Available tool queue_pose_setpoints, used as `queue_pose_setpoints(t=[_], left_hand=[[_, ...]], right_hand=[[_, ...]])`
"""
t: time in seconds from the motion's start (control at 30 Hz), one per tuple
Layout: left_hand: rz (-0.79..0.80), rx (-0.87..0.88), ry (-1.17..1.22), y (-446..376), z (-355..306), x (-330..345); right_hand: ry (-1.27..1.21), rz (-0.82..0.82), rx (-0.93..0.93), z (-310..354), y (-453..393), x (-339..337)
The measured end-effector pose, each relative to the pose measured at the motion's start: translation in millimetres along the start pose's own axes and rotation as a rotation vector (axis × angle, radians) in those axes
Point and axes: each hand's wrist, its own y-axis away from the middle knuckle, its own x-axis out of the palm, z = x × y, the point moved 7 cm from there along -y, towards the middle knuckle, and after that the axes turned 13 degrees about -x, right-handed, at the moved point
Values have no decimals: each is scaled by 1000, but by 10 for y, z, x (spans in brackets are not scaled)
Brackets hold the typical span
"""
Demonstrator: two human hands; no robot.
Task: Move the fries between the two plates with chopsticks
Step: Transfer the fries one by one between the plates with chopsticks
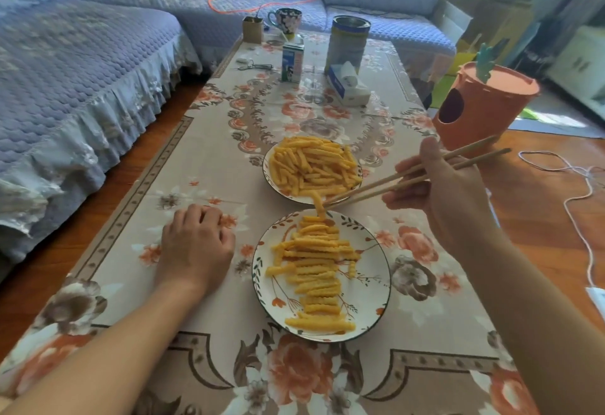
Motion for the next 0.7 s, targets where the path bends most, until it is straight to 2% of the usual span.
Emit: queue_pose_setpoints(t=[0.13,0.3,0.47,0.7], left_hand=[[11,-5,-16,2,-18,6],[-4,-20,-12,21,-30,-10],[-3,-15,-10,22,-22,-5],[-3,-11,-6,9,-28,-6]], right_hand=[[177,72,-60,225,334,-351],[336,128,-194,289,595,-361],[414,124,-261,239,634,-386],[397,216,-215,128,707,-298]])
